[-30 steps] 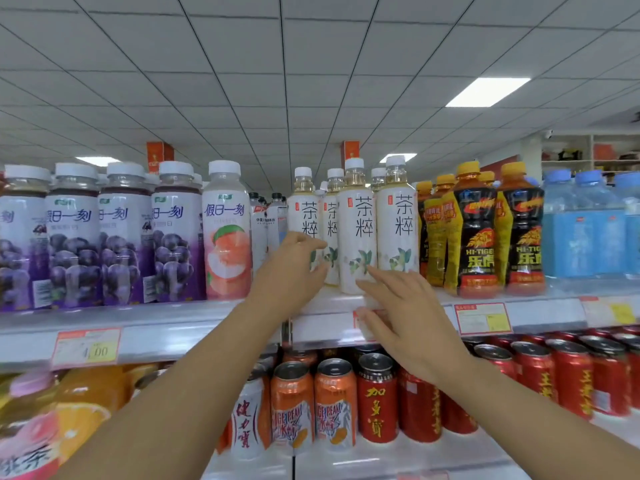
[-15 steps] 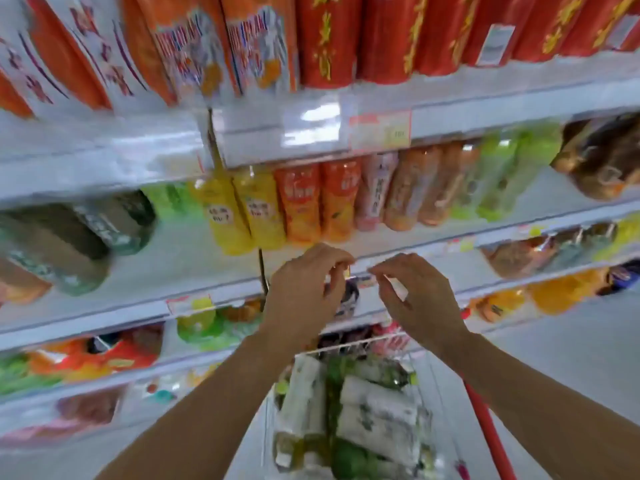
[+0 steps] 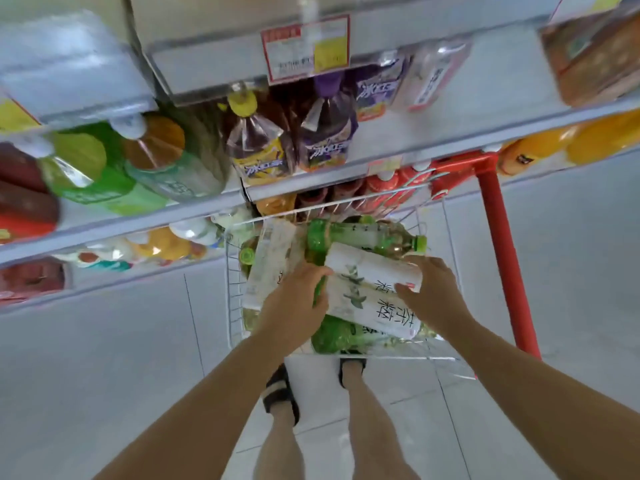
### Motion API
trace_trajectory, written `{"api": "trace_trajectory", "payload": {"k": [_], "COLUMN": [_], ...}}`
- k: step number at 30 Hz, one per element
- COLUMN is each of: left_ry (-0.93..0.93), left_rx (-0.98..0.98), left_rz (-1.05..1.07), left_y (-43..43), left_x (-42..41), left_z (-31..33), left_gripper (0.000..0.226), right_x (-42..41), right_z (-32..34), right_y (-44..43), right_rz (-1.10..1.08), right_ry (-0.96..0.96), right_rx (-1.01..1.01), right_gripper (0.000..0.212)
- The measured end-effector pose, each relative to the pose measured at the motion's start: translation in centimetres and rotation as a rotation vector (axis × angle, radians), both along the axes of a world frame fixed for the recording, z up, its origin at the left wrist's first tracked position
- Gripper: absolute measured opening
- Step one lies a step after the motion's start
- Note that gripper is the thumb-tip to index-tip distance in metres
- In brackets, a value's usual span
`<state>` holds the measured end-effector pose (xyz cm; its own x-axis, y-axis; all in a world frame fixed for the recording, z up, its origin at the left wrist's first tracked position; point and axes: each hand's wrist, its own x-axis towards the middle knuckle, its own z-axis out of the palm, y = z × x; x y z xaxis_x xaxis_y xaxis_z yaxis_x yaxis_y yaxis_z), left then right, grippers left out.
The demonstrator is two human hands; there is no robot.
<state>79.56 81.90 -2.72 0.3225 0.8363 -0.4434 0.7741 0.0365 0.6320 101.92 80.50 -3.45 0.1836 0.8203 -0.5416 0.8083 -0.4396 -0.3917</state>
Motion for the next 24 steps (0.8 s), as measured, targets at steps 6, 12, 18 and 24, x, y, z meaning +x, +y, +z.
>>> {"api": "trace_trajectory", "payload": {"k": [6, 12, 18, 24], "left_ry": [-0.036, 0.026, 0.144, 0.077], "left_rx": [-0.095, -0.032, 0.234, 0.2], "left_rz": [-0.033, -0.147, -0.428, -0.285], "left_y": [1.0, 2.3, 4.2, 6.0], "left_x": [1.8, 3.6, 3.8, 3.4], "left_z": [-5.6, -6.4, -5.5, -5.3], "left_gripper": [0.06, 0.061, 0.074, 0.078], "right_x": [1.1, 1.9, 0.9, 0.5], "right_z": [-4.0, -3.1, -0.6, 0.3], "right_y": [0.3, 1.3, 2.3, 6.1], "right_rz": [0.102, 0.04, 0.31, 0.459], "right_ry": [-0.101, 0.026, -0.202, 0.034], "right_rx": [-0.149, -0.149, 0.294, 0.394], "right_gripper": [0.078, 0.083, 0.067, 0.052]}}
